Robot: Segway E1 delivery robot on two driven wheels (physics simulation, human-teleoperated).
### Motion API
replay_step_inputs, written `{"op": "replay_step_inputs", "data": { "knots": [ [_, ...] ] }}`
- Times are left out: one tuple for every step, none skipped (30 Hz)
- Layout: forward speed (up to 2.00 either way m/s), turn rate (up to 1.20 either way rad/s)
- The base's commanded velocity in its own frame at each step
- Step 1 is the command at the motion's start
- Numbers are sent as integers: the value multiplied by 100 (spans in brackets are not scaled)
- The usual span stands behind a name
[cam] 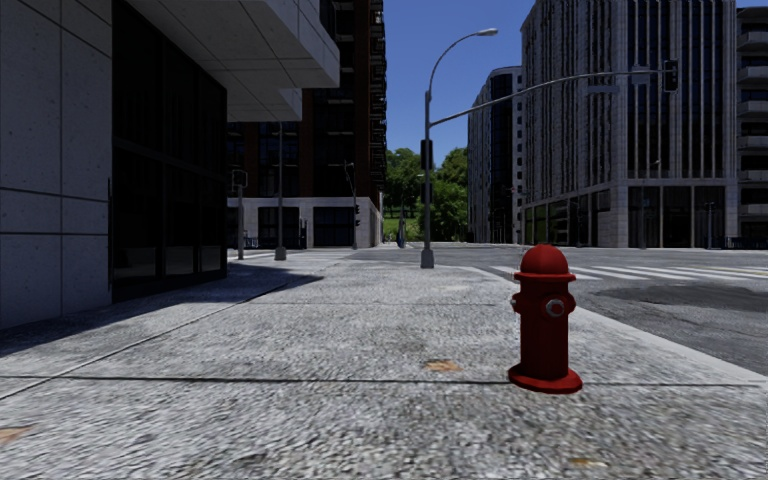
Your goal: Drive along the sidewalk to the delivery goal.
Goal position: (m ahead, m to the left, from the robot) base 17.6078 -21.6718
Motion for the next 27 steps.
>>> {"op": "replay_step_inputs", "data": {
  "knots": [
    [200,0],
    [200,0],
    [200,0],
    [200,0],
    [200,0],
    [200,0],
    [200,0],
    [200,0],
    [200,0],
    [200,0],
    [200,0],
    [200,0],
    [200,0],
    [200,0],
    [200,0],
    [200,0],
    [200,0],
    [200,0],
    [200,0],
    [200,0],
    [200,0],
    [200,0],
    [200,0],
    [200,0],
    [200,0],
    [200,0],
    [200,0]
  ]
}}
